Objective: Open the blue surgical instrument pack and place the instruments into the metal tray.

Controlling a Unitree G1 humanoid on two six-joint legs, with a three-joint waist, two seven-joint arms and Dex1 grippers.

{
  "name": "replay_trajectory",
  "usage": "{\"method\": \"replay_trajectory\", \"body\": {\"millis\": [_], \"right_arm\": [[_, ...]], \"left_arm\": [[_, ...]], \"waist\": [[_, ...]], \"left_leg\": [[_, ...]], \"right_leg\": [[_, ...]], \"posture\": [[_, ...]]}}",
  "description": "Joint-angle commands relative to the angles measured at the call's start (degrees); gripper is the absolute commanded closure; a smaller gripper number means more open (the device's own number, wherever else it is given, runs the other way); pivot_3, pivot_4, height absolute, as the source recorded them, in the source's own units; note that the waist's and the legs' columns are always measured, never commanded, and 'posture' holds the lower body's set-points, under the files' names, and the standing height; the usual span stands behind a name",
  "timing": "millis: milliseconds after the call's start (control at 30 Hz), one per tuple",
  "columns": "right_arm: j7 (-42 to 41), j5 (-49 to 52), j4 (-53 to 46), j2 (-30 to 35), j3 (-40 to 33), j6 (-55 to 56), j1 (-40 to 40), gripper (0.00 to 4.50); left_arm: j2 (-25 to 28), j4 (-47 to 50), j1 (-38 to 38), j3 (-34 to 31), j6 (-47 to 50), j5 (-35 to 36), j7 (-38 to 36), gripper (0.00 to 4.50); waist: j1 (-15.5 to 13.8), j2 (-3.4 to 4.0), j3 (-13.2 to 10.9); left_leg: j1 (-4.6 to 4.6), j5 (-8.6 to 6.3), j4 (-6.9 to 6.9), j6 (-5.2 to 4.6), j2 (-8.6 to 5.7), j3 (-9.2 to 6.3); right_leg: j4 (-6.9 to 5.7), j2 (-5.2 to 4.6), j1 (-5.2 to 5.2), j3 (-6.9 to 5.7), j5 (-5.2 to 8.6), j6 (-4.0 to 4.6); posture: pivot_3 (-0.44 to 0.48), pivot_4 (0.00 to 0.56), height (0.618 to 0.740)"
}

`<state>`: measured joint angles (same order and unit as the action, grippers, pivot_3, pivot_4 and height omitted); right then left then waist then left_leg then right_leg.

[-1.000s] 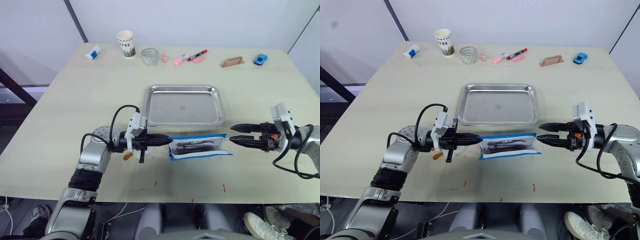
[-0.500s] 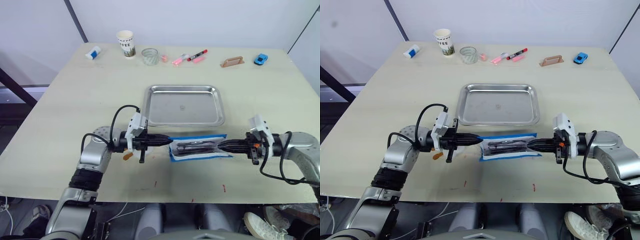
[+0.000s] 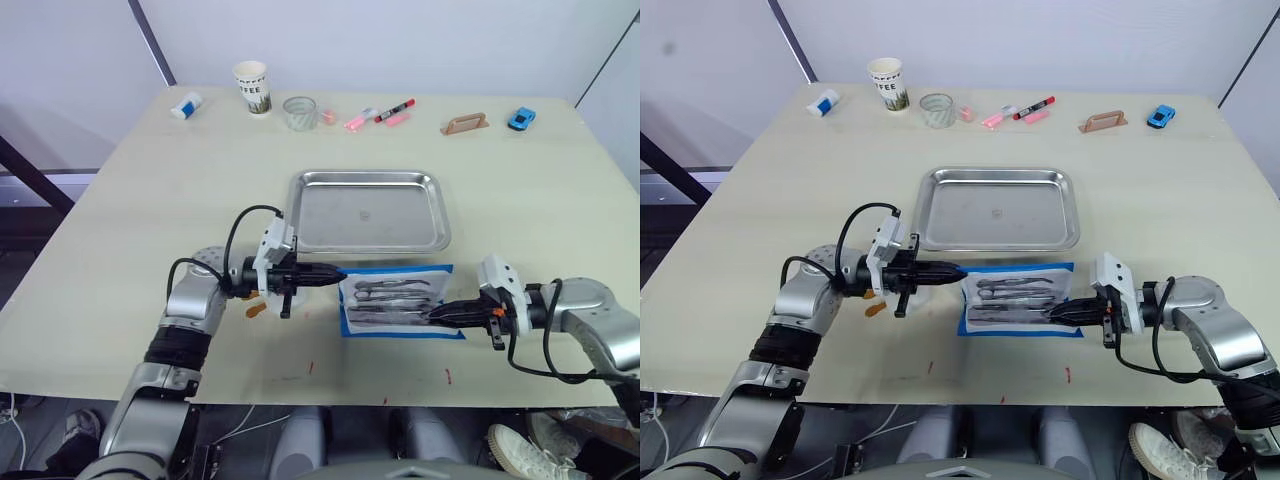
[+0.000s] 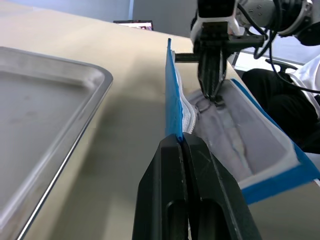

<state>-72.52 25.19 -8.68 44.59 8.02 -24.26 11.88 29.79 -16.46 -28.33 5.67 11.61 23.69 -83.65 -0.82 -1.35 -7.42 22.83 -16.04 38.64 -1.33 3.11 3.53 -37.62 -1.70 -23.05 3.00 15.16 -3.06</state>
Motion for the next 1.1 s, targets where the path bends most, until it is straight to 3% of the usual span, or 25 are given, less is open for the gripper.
{"method": "replay_trajectory", "body": {"millis": [33,567,1100], "right_arm": [[-0.48,-0.55,-1.86,0.37,-0.11,1.48,-0.99,4.41],[-0.03,-3.99,-4.68,-0.14,1.66,5.92,-5.01,4.41],[1.02,-6.01,-5.74,-0.12,2.87,7.38,-8.29,4.41]], "left_arm": [[0.0,-3.18,-2.45,1.4,-1.09,-2.3,-0.47,4.5],[-0.07,-9.82,-5.1,6.36,-4.49,-11.18,2.36,4.5],[-4.7,-17.9,-8.64,7.63,-12.74,-17.11,5.28,4.5]], "waist": [[-0.08,0.0,0.0],[0.01,-0.03,0.04],[-0.19,-0.03,0.06]], "left_leg": [[0.0,0.0,0.0,0.0,0.0,0.0],[-0.02,0.0,0.02,0.0,-0.01,-0.02],[-0.02,0.0,0.05,0.0,-0.04,-0.03]], "right_leg": [[0.0,0.0,0.0,0.0,0.0,0.0],[0.01,0.01,0.02,0.01,0.0,0.0],[0.01,0.0,0.07,-0.01,0.0,0.0]], "posture": [[0.0,0.15,0.74],[0.0,0.15,0.74],[0.0,0.15,0.74]]}}
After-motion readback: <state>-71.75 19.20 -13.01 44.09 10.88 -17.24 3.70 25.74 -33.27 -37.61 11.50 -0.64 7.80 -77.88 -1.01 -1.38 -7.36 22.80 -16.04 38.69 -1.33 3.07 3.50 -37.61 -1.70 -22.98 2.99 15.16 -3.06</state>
